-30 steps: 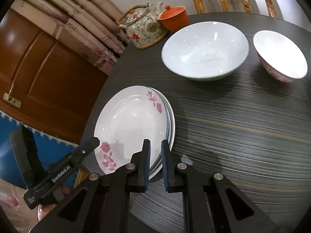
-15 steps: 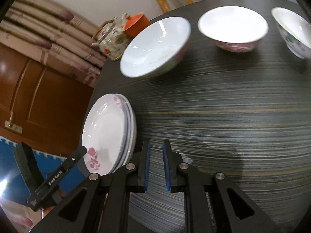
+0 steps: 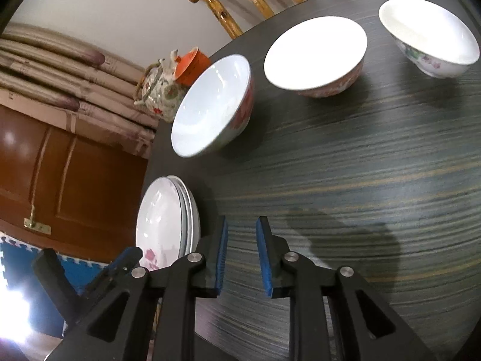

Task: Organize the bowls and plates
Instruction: 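Withdraw both tools from the stack toward the large plain bowl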

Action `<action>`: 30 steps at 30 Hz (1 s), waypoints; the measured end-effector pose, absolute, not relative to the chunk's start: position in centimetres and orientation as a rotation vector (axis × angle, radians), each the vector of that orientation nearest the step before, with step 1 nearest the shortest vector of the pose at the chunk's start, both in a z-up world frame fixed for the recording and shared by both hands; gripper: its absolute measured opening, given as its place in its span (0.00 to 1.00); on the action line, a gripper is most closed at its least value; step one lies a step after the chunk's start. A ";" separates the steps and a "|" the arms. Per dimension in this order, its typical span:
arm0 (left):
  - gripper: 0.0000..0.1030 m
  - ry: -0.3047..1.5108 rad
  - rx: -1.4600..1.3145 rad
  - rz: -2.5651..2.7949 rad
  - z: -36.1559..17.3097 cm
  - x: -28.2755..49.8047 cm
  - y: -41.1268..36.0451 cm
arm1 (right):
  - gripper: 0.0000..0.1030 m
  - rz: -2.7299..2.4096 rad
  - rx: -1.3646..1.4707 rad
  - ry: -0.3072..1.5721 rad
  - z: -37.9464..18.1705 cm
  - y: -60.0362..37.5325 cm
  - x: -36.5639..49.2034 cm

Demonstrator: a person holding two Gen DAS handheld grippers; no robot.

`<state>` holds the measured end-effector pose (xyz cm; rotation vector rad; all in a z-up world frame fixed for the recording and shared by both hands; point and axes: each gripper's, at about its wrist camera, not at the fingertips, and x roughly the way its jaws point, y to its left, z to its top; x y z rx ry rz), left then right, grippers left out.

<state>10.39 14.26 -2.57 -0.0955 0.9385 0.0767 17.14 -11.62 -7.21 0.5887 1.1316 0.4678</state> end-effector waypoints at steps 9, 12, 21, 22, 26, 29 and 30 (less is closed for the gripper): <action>0.30 0.939 -0.030 0.041 -1.8 16.0 11.9 | 0.33 0.476 0.646 1.108 -6.7 -12.3 19.7; 0.30 0.947 -0.035 0.023 -1.7 18.1 11.6 | 0.34 0.471 0.680 1.109 -6.8 -12.5 20.6; 0.30 0.981 -0.173 -0.088 -0.9 24.7 12.6 | 0.38 0.449 0.809 1.107 -7.5 -12.9 23.0; 0.31 0.981 -0.178 -0.101 -0.8 25.1 12.6 | 0.39 0.448 0.814 1.106 -7.5 -12.8 23.1; 0.34 0.993 -0.149 -0.117 -1.3 27.4 12.4 | 0.48 0.451 0.824 1.099 -7.4 -12.2 24.0; 0.34 1.016 -0.157 -0.123 -2.1 29.0 12.9 | 0.50 0.438 0.826 1.102 -7.5 -11.8 24.8; 0.34 1.027 -0.179 -0.139 -2.5 29.5 13.2 | 0.50 0.428 0.826 1.110 -7.6 -11.7 25.1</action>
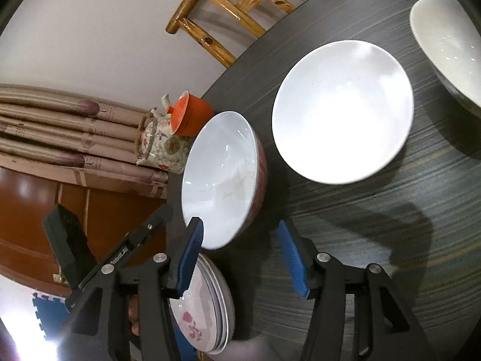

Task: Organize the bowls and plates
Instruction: 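Grasp the rim of the large plain white bowl with the left tool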

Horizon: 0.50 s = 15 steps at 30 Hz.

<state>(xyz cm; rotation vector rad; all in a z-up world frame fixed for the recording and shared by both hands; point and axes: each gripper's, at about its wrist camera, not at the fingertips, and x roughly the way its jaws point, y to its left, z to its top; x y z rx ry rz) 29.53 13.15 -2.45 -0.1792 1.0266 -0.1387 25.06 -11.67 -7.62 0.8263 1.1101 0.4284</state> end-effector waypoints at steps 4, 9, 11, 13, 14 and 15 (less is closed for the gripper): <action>0.34 1.065 -0.280 -0.220 -3.8 31.4 13.7 | 0.50 0.406 0.823 1.118 -8.0 -11.4 25.8; 0.36 1.088 -0.245 -0.258 -5.1 33.1 12.6 | 0.51 0.371 0.807 1.146 -8.9 -10.8 26.7; 0.35 1.093 -0.232 -0.255 -5.7 33.4 12.2 | 0.51 0.366 0.782 1.146 -9.2 -10.3 27.1; 0.17 1.094 -0.193 -0.212 -6.1 33.5 11.8 | 0.39 0.364 0.733 1.137 -9.1 -9.9 27.3; 0.14 1.089 -0.155 -0.179 -6.1 33.4 11.7 | 0.19 0.372 0.696 1.134 -9.1 -9.5 27.6; 0.12 1.085 -0.172 -0.184 -6.1 33.2 11.8 | 0.18 0.374 0.674 1.142 -9.2 -9.2 27.8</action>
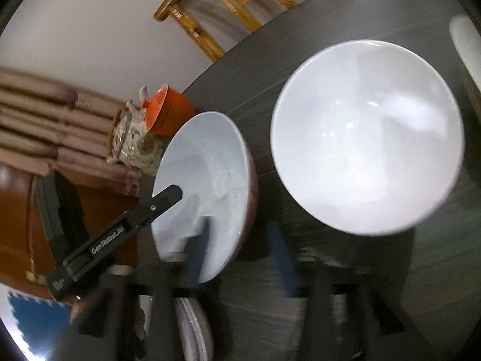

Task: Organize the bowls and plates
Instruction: 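Grasp the rim of the large plain white bowl with the left tool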

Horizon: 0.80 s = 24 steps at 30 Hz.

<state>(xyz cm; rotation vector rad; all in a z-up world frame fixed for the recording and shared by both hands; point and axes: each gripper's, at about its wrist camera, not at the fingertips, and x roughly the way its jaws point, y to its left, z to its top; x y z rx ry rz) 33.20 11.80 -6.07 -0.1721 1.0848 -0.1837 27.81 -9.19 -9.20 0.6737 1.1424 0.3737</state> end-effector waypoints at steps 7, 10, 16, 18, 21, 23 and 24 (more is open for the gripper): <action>0.08 1.036 -0.187 -0.205 -3.9 28.4 10.8 | 0.17 0.382 0.600 1.113 -8.8 -9.9 26.4; 0.08 1.011 -0.201 -0.222 -2.5 25.4 9.8 | 0.17 0.399 0.574 1.092 -7.8 -10.6 24.8; 0.08 0.987 -0.152 -0.261 -1.3 19.2 5.3 | 0.16 0.428 0.541 1.075 -5.6 -14.1 19.9; 0.09 0.990 -0.152 -0.275 -1.5 17.6 3.9 | 0.16 0.422 0.528 1.080 -5.2 -15.5 17.8; 0.09 1.018 -0.148 -0.295 -2.6 15.9 1.6 | 0.16 0.408 0.521 1.090 -5.4 -17.6 15.2; 0.10 1.041 -0.156 -0.304 -3.7 14.9 0.6 | 0.16 0.391 0.521 1.101 -5.9 -18.9 13.8; 0.10 1.050 -0.161 -0.306 -4.2 14.6 0.2 | 0.16 0.383 0.530 1.109 -6.3 -19.8 13.1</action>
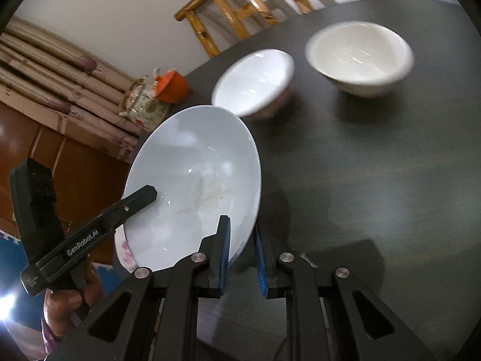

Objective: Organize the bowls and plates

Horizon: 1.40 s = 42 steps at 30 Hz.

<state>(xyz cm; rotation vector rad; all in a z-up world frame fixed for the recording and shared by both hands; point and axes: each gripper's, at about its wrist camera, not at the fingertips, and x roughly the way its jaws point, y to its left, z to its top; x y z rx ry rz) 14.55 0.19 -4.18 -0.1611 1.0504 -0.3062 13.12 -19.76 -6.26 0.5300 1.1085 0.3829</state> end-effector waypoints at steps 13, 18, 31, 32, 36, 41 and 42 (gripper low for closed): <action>0.10 1.044 -0.181 -0.290 -6.1 12.3 -1.7 | 0.15 0.336 0.508 1.115 -7.8 -22.7 10.1; 0.10 1.017 -0.161 -0.279 -6.3 12.0 -1.7 | 0.15 0.330 0.512 1.111 -8.5 -23.0 9.8; 0.34 0.940 -0.161 -0.241 -4.2 10.1 -0.1 | 0.24 0.299 0.662 0.938 -7.7 -28.3 8.4; 0.34 0.936 -0.168 -0.241 -4.1 10.0 0.1 | 0.25 0.253 0.641 0.916 -7.8 -29.4 8.4; 0.34 0.932 -0.192 -0.237 -3.7 9.1 0.8 | 0.25 0.141 0.602 0.860 -9.1 -32.1 7.9; 0.34 0.924 -0.236 -0.230 -2.7 8.0 1.6 | 0.22 0.072 0.605 0.848 -11.1 -33.9 7.2; 0.34 0.923 -0.244 -0.228 -2.5 7.8 1.7 | 0.22 0.075 0.592 0.827 -11.2 -34.0 6.9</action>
